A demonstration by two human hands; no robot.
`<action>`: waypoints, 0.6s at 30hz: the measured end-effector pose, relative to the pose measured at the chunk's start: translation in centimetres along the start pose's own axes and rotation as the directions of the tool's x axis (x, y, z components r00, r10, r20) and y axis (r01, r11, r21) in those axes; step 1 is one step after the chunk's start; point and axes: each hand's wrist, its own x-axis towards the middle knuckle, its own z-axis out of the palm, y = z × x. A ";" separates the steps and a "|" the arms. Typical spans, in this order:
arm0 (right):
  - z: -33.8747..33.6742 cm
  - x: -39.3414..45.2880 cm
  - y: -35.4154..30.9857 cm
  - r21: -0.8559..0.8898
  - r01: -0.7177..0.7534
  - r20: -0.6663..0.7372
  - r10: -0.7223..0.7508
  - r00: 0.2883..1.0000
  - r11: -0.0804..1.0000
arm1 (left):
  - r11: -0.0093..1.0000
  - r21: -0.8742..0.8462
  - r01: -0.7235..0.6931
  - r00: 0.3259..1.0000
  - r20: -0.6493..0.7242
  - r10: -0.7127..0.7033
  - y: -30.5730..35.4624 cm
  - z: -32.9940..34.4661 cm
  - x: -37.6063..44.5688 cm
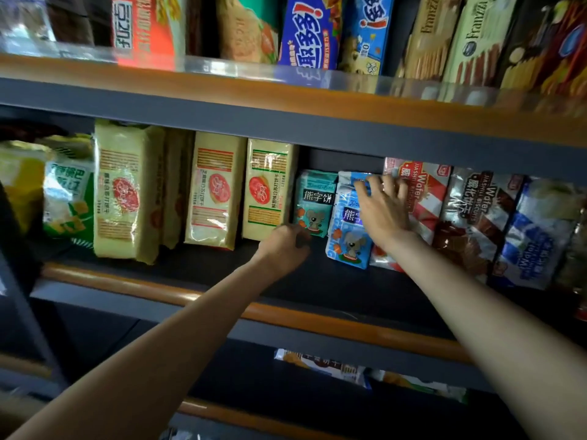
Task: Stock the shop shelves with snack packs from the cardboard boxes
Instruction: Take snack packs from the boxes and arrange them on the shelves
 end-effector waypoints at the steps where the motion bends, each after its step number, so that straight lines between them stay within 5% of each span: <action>1: -0.5 -0.5 -0.9 0.045 -0.003 -0.007 0.003 1.000 0.999 | 0.999 -0.034 -0.021 0.997 -0.069 0.019 -0.4 -0.8 -0.8; 8: -5.5 -5.6 -16.5 0.350 0.385 -0.312 -0.282 0.907 0.854 | 0.992 -0.125 -0.023 0.911 -0.410 -0.031 -9.2 -8.7 -14.2; 11: -8.1 -8.8 -26.0 0.403 0.549 -0.356 -0.427 0.831 0.732 | 0.960 -0.137 0.243 0.838 -0.470 -0.279 -16.0 -11.7 -23.2; 14: -10.1 -12.5 -36.3 0.410 0.658 -0.098 -0.687 0.720 0.632 | 0.792 -0.185 0.582 0.685 -0.414 -0.600 -23.8 -15.0 -32.5; 18: -10.6 -17.8 -48.6 0.493 0.709 0.256 -0.863 0.435 0.504 | 0.505 -0.190 0.842 0.429 -0.332 -0.840 -30.6 -17.7 -47.1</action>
